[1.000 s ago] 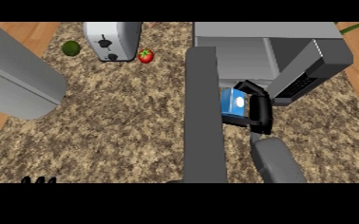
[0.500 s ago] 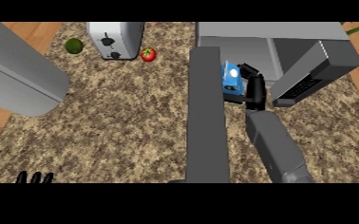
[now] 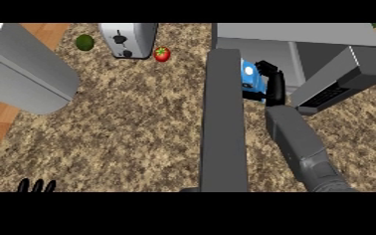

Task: Pick up the milk, place it into the microwave and close the microwave

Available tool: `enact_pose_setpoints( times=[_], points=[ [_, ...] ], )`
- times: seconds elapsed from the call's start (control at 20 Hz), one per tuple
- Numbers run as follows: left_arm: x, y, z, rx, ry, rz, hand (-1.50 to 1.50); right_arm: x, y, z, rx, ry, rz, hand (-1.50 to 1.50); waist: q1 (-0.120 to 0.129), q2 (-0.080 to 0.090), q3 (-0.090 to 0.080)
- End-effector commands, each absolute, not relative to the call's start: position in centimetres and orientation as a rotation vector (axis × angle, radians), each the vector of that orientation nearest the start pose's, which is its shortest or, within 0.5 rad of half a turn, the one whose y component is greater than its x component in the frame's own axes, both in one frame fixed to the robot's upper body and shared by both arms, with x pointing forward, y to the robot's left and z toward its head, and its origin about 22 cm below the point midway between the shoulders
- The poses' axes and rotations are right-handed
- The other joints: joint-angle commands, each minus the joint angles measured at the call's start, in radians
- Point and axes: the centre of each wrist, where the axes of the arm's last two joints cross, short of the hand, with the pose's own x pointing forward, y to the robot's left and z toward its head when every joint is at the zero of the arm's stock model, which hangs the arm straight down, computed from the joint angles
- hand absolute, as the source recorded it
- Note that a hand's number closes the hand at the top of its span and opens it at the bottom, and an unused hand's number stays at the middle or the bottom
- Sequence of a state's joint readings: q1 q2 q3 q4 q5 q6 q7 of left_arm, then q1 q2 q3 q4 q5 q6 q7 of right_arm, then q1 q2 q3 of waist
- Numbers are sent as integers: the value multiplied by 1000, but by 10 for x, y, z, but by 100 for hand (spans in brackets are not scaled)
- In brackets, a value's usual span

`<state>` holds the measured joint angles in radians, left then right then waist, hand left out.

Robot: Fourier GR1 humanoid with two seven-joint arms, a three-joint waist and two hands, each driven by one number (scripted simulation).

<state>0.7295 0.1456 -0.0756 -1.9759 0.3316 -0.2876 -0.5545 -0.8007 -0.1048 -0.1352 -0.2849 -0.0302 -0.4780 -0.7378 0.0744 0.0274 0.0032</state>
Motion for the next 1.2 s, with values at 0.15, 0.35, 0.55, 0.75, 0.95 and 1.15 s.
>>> enact_pose_setpoints(
  times=[0.15, 0.35, 0.55, 0.75, 0.95, 1.15],
  points=[
    [76, 277, 1, -223, -1907, 145, -150, 391, -225, -44, -622, -1786, 172, 150, 22, 16, 2],
    [74, 274, 1, -246, -1906, 162, -150, 404, -230, -26, -741, -1840, 228, 150, 40, 20, 2],
    [77, 275, 4, -272, -1905, 133, -150, 407, -233, -21, -784, -1861, 242, 150, 49, 25, 3],
    [76, 278, -8, -246, -1894, 154, -150, 411, -230, -14, -737, -1914, 95, 150, 54, 29, 5],
    [82, 280, -9, -263, -1896, 144, -150, 424, -233, 7, -824, -1950, 99, 150, 66, 36, 3],
    [85, 276, -7, -270, -1892, 136, -150, 426, -234, 10, -989, -1931, 106, 150, 67, 36, 2]
  ],
)
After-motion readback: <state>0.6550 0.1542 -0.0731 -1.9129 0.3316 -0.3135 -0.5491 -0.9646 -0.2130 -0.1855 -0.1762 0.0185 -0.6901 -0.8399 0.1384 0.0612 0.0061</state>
